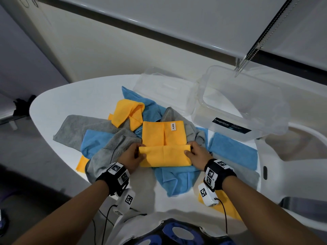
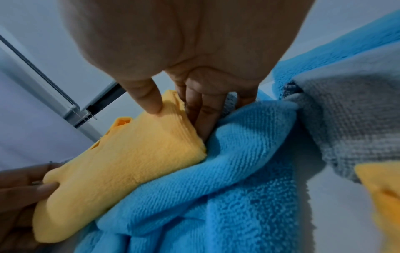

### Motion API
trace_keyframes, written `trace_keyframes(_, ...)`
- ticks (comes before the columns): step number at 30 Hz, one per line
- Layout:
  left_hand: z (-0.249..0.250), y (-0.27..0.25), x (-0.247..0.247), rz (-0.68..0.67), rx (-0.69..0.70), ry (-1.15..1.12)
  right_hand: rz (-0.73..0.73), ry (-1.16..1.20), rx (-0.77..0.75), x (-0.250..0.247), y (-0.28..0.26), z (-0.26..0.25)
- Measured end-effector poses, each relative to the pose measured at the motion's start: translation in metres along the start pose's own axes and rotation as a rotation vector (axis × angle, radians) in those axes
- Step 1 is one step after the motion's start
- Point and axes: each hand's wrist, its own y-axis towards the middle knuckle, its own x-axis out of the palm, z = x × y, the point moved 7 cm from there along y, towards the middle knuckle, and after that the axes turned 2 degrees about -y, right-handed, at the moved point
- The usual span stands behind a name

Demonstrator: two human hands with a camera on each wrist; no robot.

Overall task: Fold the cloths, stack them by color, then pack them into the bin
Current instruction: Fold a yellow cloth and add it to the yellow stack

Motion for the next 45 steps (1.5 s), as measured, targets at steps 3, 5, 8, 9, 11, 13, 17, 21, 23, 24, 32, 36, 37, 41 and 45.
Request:
trace_keyframes(3, 0.01, 0.001, -0.002, 0.117, -0.001, 0.143, 0.021, -0.039, -0.009, -0.002, -0.001, 0.0)
trace_keyframes(5, 0.011, 0.001, 0.0, 0.15, -0.022, 0.147, 0.048, -0.063, -0.005, -0.004, -0.001, 0.001)
trace_keyframes(8, 0.009, 0.004, -0.002, 0.191, -0.066, 0.128, 0.068, -0.107, 0.007, -0.005, 0.0, 0.002)
trace_keyframes(9, 0.008, 0.005, -0.001, 0.194, -0.079, 0.137, 0.071, -0.121, 0.012, -0.004, 0.001, 0.002)
trace_keyframes(11, 0.009, 0.007, 0.001, 0.193, -0.092, 0.164, 0.086, -0.136, 0.029, -0.004, 0.001, 0.002)
trace_keyframes(13, 0.01, 0.009, 0.002, 0.202, -0.099, 0.183, 0.11, -0.143, 0.054, -0.004, 0.001, 0.001)
trace_keyframes(17, 0.01, 0.011, 0.006, 0.201, -0.101, 0.242, 0.16, -0.123, 0.077, -0.006, -0.002, -0.004)
trace_keyframes(21, 0.009, 0.011, 0.011, 0.16, -0.104, 0.294, 0.164, -0.155, 0.067, -0.008, -0.002, -0.008)
trace_keyframes(23, 0.007, 0.01, 0.01, 0.14, -0.13, 0.275, 0.147, -0.174, 0.064, -0.008, -0.001, -0.009)
trace_keyframes(24, 0.006, 0.01, 0.009, 0.141, -0.14, 0.254, 0.138, -0.17, 0.066, -0.009, -0.001, -0.01)
trace_keyframes(32, 0.011, -0.004, -0.002, 0.229, -0.019, 0.026, 0.214, -0.061, 0.032, -0.029, -0.027, -0.021)
trace_keyframes(36, 0.014, -0.005, -0.004, 0.203, 0.15, -0.133, 0.252, 0.054, -0.006, -0.034, -0.037, -0.017)
trace_keyframes(37, 0.017, -0.006, -0.005, 0.198, 0.198, -0.155, 0.242, 0.112, -0.014, -0.033, -0.039, -0.016)
trace_keyframes(41, 0.018, -0.008, -0.001, 0.166, 0.322, -0.093, 0.185, 0.097, -0.126, -0.028, -0.046, -0.016)
trace_keyframes(45, 0.003, -0.006, 0.009, 0.02, 0.207, -0.2, 0.168, 0.036, -0.245, -0.024, -0.055, -0.018)
